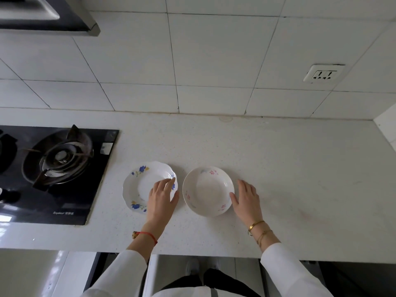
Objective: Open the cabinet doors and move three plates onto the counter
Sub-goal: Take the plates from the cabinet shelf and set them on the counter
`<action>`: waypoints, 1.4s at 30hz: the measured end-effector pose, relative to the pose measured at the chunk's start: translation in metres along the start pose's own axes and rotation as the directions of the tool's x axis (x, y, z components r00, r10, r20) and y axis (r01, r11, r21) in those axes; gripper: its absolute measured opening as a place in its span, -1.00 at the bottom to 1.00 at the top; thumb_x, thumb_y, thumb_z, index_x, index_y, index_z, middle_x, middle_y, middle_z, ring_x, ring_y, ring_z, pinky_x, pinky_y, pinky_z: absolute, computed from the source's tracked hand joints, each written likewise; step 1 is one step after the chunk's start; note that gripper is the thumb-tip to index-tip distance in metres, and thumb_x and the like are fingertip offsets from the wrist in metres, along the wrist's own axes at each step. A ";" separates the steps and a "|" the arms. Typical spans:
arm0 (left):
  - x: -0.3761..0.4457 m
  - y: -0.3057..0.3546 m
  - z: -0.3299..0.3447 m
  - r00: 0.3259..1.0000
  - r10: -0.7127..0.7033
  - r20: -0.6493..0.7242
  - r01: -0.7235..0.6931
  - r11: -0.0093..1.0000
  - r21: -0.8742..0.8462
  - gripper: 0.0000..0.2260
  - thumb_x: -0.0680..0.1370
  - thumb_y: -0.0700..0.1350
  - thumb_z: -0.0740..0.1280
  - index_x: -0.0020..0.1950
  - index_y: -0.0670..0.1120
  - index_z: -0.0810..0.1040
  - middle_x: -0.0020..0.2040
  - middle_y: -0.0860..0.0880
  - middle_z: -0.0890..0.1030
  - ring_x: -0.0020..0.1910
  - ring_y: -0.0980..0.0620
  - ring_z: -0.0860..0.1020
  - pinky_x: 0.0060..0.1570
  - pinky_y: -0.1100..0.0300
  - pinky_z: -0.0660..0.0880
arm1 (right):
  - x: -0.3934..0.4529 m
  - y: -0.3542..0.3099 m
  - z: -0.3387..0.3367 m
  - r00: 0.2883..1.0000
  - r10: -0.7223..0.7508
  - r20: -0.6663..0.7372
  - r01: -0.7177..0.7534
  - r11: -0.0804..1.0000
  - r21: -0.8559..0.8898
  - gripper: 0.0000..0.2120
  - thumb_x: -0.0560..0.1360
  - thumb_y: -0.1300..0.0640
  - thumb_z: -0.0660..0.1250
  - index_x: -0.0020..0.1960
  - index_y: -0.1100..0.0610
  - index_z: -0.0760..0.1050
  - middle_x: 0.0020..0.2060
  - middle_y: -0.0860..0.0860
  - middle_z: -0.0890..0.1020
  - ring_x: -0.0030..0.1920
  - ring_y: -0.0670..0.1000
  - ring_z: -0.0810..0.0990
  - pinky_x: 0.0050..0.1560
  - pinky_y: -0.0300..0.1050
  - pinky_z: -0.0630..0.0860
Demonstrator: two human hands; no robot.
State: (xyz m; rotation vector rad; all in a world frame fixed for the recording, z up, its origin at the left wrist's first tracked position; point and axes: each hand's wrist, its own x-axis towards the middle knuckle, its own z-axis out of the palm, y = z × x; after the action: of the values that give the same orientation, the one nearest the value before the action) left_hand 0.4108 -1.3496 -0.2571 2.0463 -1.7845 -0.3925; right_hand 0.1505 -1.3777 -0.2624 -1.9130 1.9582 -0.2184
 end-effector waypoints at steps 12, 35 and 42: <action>-0.008 -0.001 -0.032 0.987 0.156 -0.035 -0.155 0.988 0.016 -0.62 0.56 -0.09 0.36 0.36 -0.15 0.51 0.32 -0.12 0.55 0.33 -0.16 0.46 0.33 -0.10 0.37 | -0.027 -0.030 -0.031 0.978 -0.085 -0.189 0.083 0.996 -0.018 -0.46 0.60 -0.05 0.16 0.50 0.15 0.19 0.45 0.09 0.35 0.49 0.14 0.22 0.45 0.06 0.28; -0.121 0.047 -0.044 0.936 0.277 -0.219 -0.275 0.961 0.037 -0.64 0.50 -0.13 0.42 0.29 -0.12 0.56 0.23 -0.07 0.61 0.25 -0.13 0.52 0.26 -0.06 0.42 | -0.159 0.023 -0.062 0.942 -0.096 -0.322 0.123 0.990 0.064 -0.49 0.61 -0.03 0.16 0.49 0.13 0.20 0.44 0.06 0.36 0.51 0.10 0.19 0.47 0.06 0.24; -0.200 0.083 -0.026 0.929 0.266 -0.258 -0.262 0.964 0.052 -0.66 0.55 -0.08 0.36 0.31 -0.12 0.53 0.24 -0.07 0.60 0.25 -0.11 0.51 0.26 -0.03 0.40 | -0.229 0.072 -0.075 0.942 -0.143 -0.303 0.169 0.984 0.062 -0.50 0.61 -0.02 0.16 0.48 0.16 0.23 0.42 0.08 0.38 0.50 0.12 0.22 0.48 0.06 0.25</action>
State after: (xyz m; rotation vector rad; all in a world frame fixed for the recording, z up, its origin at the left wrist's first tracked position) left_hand 0.3203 -1.1582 -0.2050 1.7390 -1.8640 -0.0238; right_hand 0.0527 -1.1603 -0.1830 -2.0779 1.9386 -0.6616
